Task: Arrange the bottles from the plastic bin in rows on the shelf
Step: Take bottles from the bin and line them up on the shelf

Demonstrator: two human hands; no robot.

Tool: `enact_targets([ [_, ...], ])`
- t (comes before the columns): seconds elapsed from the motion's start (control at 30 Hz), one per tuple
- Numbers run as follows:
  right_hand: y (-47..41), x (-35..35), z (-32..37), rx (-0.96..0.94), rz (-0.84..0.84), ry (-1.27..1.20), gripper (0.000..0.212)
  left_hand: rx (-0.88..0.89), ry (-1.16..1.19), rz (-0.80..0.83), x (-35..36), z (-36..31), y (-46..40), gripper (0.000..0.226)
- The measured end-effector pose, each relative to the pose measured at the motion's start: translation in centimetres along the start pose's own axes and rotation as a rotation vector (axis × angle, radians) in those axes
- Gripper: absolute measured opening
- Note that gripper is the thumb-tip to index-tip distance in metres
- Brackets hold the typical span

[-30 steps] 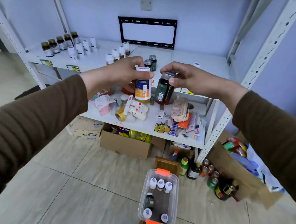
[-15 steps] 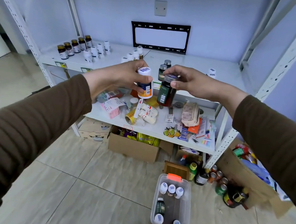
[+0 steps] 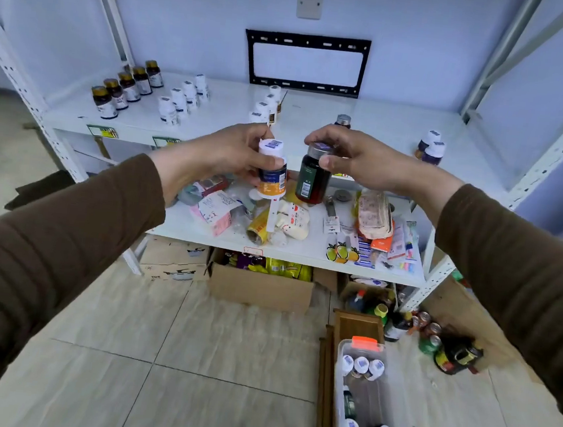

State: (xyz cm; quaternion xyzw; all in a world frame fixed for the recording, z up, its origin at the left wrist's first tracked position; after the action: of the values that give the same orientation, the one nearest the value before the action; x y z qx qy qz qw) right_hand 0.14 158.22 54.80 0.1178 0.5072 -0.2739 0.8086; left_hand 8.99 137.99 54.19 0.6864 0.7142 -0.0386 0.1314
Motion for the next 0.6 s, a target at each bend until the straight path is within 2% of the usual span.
enact_targets([
  [0.2,-2.2,0.3,-2.0,0.068,0.005,0.035,0.034,0.056,-0.035,0.038,-1.1,1.4,-4.6,0.039],
  [0.6,-8.5,-3.2,-12.1,0.157,-0.061,0.057,0.034,0.091,-0.096,0.036,-1.0,0.4,-17.1,0.029],
])
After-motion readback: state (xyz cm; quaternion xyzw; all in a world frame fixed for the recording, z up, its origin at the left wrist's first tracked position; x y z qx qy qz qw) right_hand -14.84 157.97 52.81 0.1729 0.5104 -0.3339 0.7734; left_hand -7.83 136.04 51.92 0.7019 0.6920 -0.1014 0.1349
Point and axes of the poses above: each hand's wrist, its own y-axis away from the middle knuckle, its own x-axis out of the palm, z = x × y, the point moved 3 cm from there along -y, towards the middle knuckle, and after that the axes turned 15 degrees about y, right-handed, at the moved point
